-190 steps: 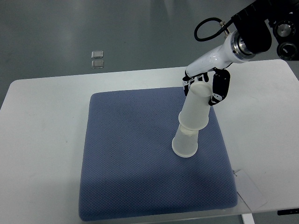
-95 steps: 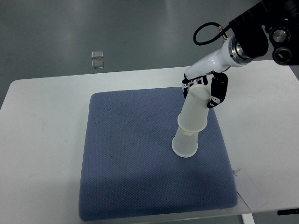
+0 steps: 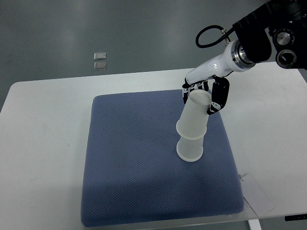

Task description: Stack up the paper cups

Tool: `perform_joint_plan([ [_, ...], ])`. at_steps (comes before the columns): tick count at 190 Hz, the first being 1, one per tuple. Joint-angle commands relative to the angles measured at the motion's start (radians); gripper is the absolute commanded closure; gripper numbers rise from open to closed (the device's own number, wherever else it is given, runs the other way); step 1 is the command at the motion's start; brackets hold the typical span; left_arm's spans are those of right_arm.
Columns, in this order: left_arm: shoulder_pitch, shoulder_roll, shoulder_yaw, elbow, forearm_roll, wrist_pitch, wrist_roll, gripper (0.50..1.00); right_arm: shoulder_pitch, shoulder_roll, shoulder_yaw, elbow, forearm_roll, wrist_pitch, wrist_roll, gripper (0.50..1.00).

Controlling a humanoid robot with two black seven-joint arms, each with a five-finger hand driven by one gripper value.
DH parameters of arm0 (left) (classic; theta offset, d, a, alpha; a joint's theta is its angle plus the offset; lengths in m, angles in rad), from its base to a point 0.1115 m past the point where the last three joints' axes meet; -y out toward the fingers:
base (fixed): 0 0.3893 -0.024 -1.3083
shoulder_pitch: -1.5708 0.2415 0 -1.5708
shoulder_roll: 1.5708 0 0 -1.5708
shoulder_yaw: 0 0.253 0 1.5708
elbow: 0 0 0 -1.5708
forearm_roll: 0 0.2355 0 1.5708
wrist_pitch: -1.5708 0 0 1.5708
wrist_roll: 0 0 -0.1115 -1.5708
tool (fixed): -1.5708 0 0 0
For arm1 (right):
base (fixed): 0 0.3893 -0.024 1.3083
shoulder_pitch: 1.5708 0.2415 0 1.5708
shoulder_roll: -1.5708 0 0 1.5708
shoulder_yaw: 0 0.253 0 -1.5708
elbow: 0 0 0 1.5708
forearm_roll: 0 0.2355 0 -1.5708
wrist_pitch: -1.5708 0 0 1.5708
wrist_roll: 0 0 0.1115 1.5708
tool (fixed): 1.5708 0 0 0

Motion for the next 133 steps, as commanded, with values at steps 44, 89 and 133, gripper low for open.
perform_joint_plan([
  [44, 0.000, 0.000, 0.000, 0.000, 0.000, 0.000, 0.000, 0.500, -0.009, 0.007, -0.001, 0.000, -0.001, -0.006, 0.000, 0.807],
  [89, -0.001, 0.000, 0.000, 0.000, 0.000, 0.000, 0.000, 0.500, -0.024, 0.007, -0.004, 0.000, -0.001, -0.017, 0.000, 0.807],
  [133, -0.001, 0.000, 0.000, 0.000, 0.000, 0.000, 0.000, 0.500, -0.029, 0.007, -0.007, 0.000, -0.001, -0.022, 0.000, 0.807],
])
